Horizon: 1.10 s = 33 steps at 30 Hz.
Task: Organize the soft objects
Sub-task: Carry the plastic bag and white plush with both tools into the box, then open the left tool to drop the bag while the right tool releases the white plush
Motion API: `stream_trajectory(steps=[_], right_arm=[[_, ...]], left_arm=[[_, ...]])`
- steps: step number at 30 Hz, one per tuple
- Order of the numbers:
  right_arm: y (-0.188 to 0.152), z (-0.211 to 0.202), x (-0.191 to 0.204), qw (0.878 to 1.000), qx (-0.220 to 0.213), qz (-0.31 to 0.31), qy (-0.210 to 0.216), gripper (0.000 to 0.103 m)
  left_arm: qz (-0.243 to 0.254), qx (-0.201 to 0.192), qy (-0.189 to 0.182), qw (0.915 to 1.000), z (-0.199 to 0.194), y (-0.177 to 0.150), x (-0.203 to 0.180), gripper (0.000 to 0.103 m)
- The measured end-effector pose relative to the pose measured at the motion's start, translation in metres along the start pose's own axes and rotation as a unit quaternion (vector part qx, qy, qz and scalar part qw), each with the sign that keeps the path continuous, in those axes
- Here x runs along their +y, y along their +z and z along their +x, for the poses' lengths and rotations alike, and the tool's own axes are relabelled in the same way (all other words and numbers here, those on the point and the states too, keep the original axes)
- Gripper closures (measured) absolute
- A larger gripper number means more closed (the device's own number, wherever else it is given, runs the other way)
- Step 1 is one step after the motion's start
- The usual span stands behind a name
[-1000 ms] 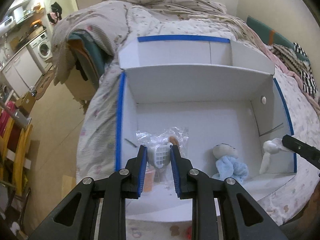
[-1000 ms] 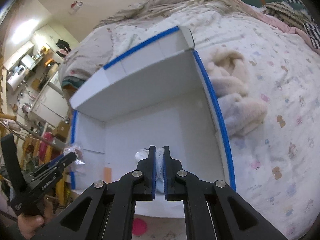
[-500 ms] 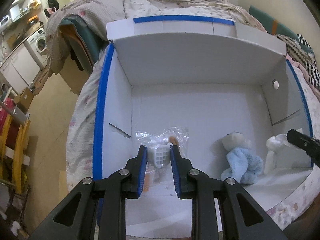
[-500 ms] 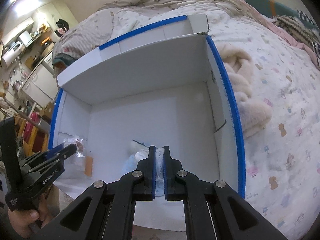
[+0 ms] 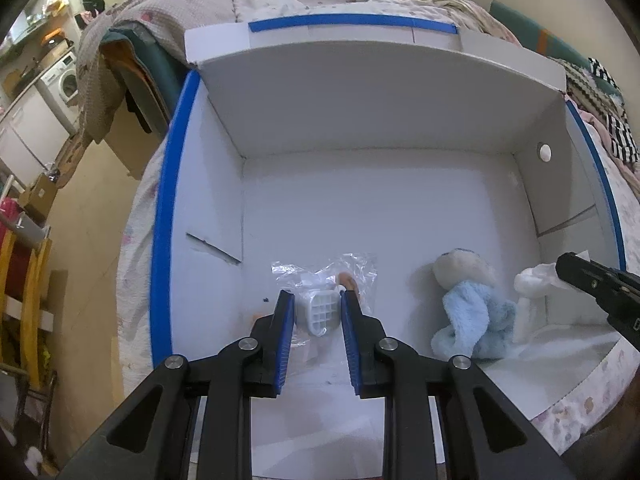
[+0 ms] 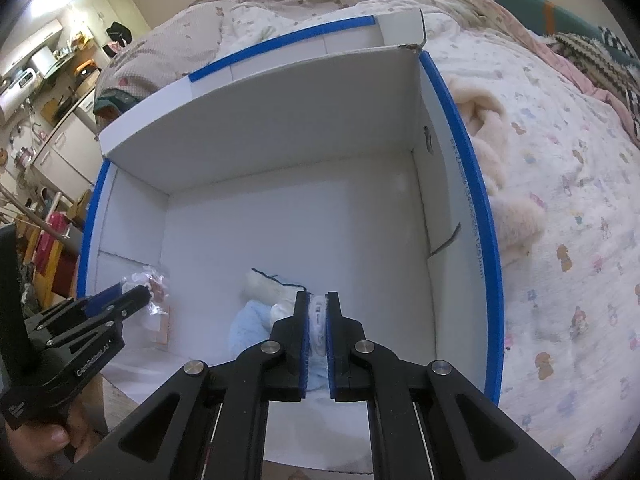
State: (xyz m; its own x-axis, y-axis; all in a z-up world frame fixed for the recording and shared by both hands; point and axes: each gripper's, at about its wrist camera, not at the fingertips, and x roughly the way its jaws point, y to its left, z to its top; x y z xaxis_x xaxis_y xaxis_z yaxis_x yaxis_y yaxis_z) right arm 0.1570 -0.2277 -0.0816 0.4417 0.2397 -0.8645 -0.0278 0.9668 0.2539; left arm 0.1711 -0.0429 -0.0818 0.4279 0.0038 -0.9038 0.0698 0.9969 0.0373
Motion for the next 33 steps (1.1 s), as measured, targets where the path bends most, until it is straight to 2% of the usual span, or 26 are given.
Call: stream_trajectory(steps=[15, 17, 20, 23, 24, 26, 27, 28, 33], right_arm=[[0.000, -0.001, -0.001, 1.000, -0.003, 0.005, 0.004, 0.094], [0.000, -0.002, -0.001, 1.000, -0.005, 0.006, 0.007, 0.093], [0.000, -0.003, 0.000, 1.000, -0.009, 0.007, 0.013, 0.090], [0.000, -0.004, 0.000, 1.000, -0.011, 0.008, 0.017, 0.080], [0.000, -0.004, -0.001, 1.000, -0.013, 0.009, 0.018, 0.072], [0.000, -0.006, -0.001, 0.999, -0.017, 0.013, 0.025, 0.053], [0.001, -0.007, -0.002, 0.999, -0.021, 0.014, 0.028, 0.033], [0.001, -0.010, -0.003, 0.999, -0.028, 0.017, 0.029, 0.027], [0.003, -0.014, -0.003, 0.999, -0.040, 0.020, 0.027, 0.026]], left_arm=[[-0.002, 0.001, 0.007, 1.0000, 0.002, -0.003, 0.002, 0.080], [-0.004, 0.002, 0.007, 1.0000, 0.002, -0.003, 0.003, 0.078], [-0.003, -0.001, 0.008, 1.0000, 0.001, -0.003, 0.002, 0.067], [-0.001, -0.007, 0.009, 0.9999, -0.002, -0.003, 0.001, 0.061], [0.000, -0.008, 0.010, 0.9999, -0.003, -0.003, 0.000, 0.057], [0.002, -0.011, 0.011, 0.9999, -0.004, -0.003, -0.001, 0.051], [0.004, -0.013, 0.012, 0.9998, -0.005, -0.003, -0.001, 0.049], [0.004, -0.014, 0.013, 0.9998, -0.006, -0.003, -0.001, 0.048], [-0.005, -0.026, 0.014, 0.9996, -0.012, -0.003, 0.002, 0.043]])
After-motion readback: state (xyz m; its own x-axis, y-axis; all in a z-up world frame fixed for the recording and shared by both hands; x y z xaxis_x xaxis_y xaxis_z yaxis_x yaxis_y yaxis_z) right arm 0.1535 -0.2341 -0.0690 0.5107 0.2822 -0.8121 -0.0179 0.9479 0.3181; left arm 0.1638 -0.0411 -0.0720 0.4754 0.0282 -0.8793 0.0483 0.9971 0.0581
